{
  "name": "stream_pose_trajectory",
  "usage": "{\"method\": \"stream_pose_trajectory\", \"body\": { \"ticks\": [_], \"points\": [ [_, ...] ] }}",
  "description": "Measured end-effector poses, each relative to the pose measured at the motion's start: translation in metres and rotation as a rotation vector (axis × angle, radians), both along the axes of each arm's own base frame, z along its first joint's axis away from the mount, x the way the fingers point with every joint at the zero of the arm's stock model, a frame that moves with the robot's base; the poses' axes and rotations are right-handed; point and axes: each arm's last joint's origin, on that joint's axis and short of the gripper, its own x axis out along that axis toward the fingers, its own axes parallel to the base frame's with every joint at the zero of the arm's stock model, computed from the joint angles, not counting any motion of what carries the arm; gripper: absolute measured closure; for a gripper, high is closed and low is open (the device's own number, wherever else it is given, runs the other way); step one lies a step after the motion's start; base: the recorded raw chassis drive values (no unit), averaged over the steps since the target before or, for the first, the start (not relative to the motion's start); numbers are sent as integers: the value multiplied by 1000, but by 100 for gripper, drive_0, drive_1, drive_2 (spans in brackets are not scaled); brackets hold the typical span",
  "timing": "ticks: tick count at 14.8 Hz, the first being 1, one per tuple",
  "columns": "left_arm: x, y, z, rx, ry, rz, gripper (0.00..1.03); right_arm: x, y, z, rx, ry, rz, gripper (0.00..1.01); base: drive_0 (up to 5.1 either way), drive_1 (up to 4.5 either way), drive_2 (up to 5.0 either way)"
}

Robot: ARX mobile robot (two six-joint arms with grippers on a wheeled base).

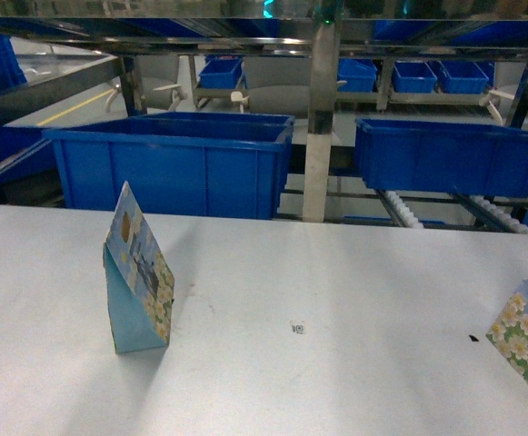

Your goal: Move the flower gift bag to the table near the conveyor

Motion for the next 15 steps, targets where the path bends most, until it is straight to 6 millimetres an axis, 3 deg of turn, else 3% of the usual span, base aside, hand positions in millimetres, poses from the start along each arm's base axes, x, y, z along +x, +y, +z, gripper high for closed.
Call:
{"method": "stream_pose_trajectory", "body": {
  "ticks": [6,8,14,15],
  "points": [
    [-8,0,-2,0,15,0,101,-15,0,-3,0,4,0,99,0,0,0],
    [-16,0,-4,0,15,3,101,-15,0,-4,0,18,-2,99,0,0,0],
    [-16,0,-4,2,16,0,101,-15,0,-4,0,10,0,99,0,0,0],
    [-16,0,-4,2,16,0,97,-15,0,-4,-2,10,0,95,0,0,0]
  ]
}}
